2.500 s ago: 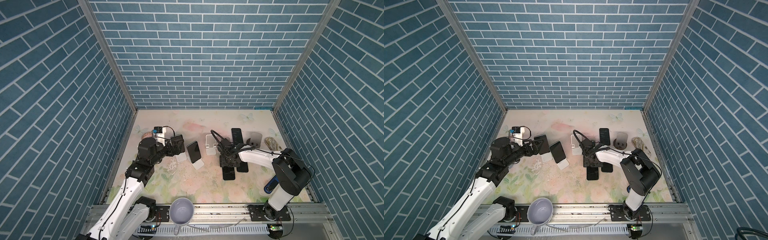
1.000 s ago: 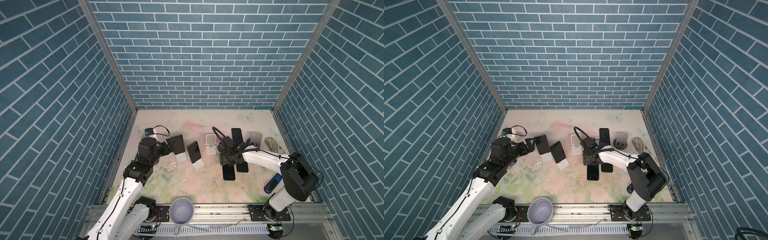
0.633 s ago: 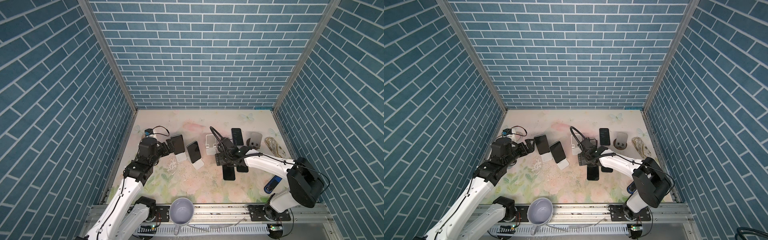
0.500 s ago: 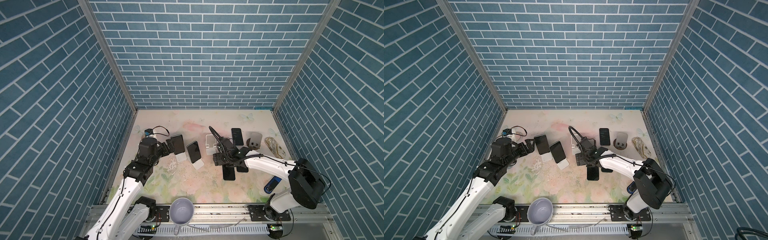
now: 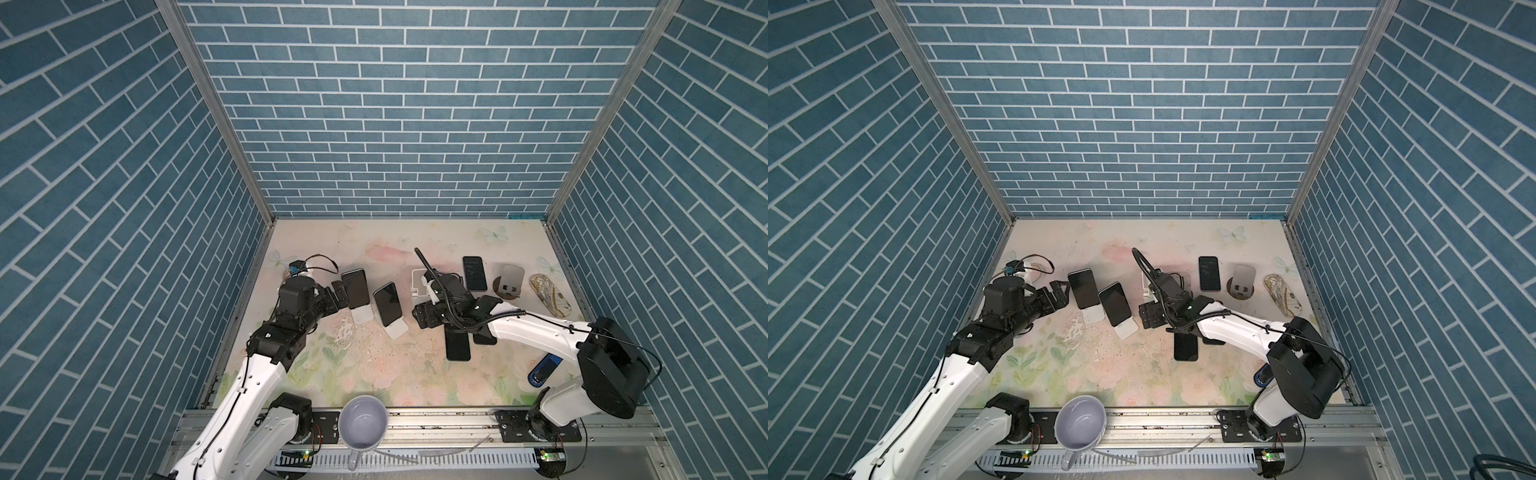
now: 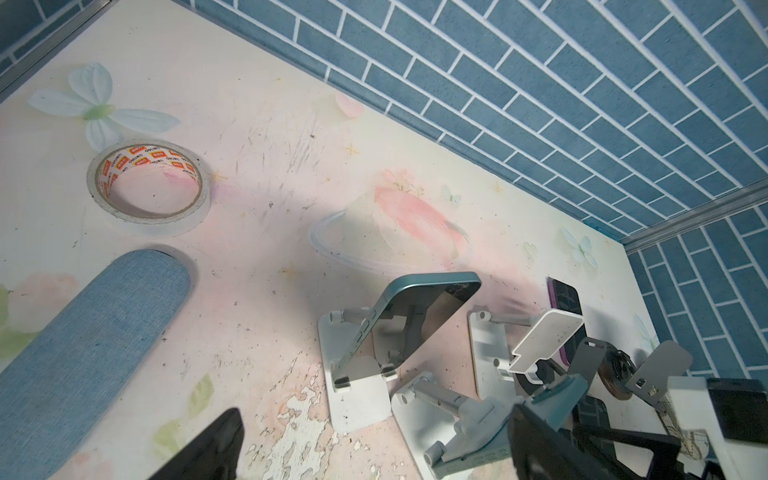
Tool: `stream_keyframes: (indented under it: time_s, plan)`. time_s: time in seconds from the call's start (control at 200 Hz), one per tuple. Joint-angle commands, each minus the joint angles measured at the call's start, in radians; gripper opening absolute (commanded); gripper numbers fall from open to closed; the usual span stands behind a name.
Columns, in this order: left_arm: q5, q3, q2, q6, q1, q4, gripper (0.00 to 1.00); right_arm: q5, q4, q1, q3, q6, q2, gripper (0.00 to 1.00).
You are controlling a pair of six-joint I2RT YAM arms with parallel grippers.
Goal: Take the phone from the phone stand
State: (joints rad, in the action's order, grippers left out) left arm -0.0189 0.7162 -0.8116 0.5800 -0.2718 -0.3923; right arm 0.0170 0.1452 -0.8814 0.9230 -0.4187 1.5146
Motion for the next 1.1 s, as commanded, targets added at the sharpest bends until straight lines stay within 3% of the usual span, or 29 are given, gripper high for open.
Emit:
stream_keyframes:
  time_s: [0.0,0.03,0.415,0.89,1.095]
  plan:
    - [0.001,0.026,0.001,0.008,-0.004,-0.014,1.0,-0.046,-0.097,-0.017,0.029,0.105,0.007,0.95]
    - [-0.002,0.026,-0.001,0.009,-0.003,-0.013,1.0,-0.051,-0.113,-0.023,0.031,0.124,0.011,0.99]
    - [-0.102,-0.015,-0.011,-0.01,-0.003,0.071,1.0,-0.1,-0.361,-0.079,0.052,0.264,0.104,0.99]
    - [-0.098,-0.046,-0.026,-0.035,-0.003,0.105,1.0,-0.1,-0.442,-0.114,0.144,0.262,0.219,0.99]
    - [-0.096,-0.055,-0.026,-0.04,-0.003,0.115,1.0,-0.048,-0.454,-0.114,0.161,0.247,0.245,0.97]
